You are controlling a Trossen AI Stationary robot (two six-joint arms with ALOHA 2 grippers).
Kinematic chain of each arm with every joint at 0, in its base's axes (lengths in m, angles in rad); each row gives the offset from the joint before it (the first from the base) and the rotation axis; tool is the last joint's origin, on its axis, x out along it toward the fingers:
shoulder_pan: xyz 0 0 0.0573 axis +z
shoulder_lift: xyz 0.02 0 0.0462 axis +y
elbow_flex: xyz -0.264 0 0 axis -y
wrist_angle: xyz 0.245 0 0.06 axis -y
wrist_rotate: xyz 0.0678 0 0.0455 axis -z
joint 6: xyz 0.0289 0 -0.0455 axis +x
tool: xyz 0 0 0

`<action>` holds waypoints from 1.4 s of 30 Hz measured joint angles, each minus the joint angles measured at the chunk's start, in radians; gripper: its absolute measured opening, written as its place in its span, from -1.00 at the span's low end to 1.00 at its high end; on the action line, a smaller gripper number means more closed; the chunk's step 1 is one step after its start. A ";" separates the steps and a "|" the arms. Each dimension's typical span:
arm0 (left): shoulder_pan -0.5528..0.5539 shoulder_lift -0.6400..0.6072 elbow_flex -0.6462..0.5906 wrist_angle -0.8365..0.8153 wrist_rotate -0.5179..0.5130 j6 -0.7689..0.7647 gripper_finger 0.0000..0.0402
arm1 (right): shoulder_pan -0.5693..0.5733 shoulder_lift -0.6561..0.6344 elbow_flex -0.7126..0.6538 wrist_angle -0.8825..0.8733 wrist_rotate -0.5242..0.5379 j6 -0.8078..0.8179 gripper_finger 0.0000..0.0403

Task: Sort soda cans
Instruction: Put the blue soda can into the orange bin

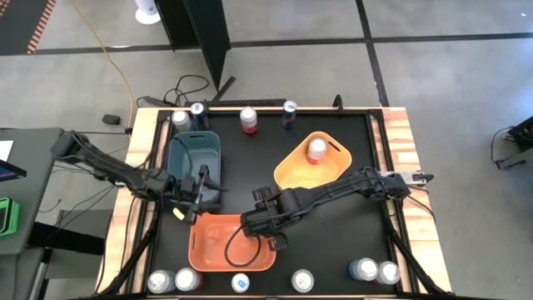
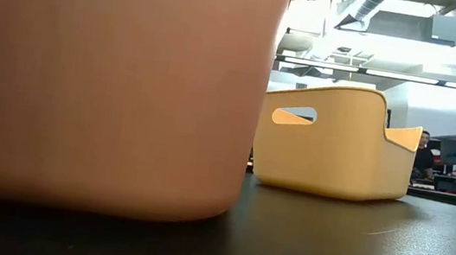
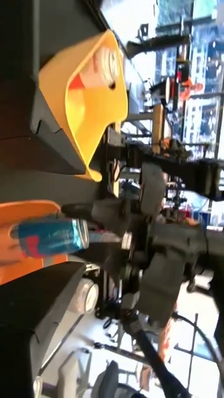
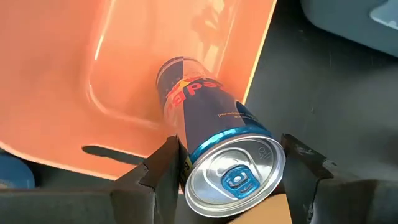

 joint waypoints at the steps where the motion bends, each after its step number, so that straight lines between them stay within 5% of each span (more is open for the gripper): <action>1: -0.007 0.030 0.003 0.023 -0.001 0.003 0.19 | 0.000 0.000 0.000 -0.006 0.000 0.000 0.04; 13: -0.075 0.439 0.315 -0.220 -0.005 -0.033 0.16 | 0.003 0.000 -0.005 -0.013 0.001 0.032 0.04; 20: -0.076 0.585 0.387 -0.271 -0.051 -0.146 0.14 | 0.011 0.000 -0.005 -0.013 0.001 0.055 0.04; 27: -0.077 0.671 0.388 -0.189 -0.124 -0.207 0.26 | 0.013 0.000 -0.006 -0.016 -0.003 0.055 0.04; 35: -0.077 0.703 0.388 -0.078 -0.089 -0.188 0.56 | 0.016 -0.001 -0.006 0.001 0.004 0.059 0.04; 42: -0.077 0.705 0.389 -0.048 -0.084 -0.195 0.58 | 0.016 -0.001 -0.006 -0.001 0.005 0.058 0.04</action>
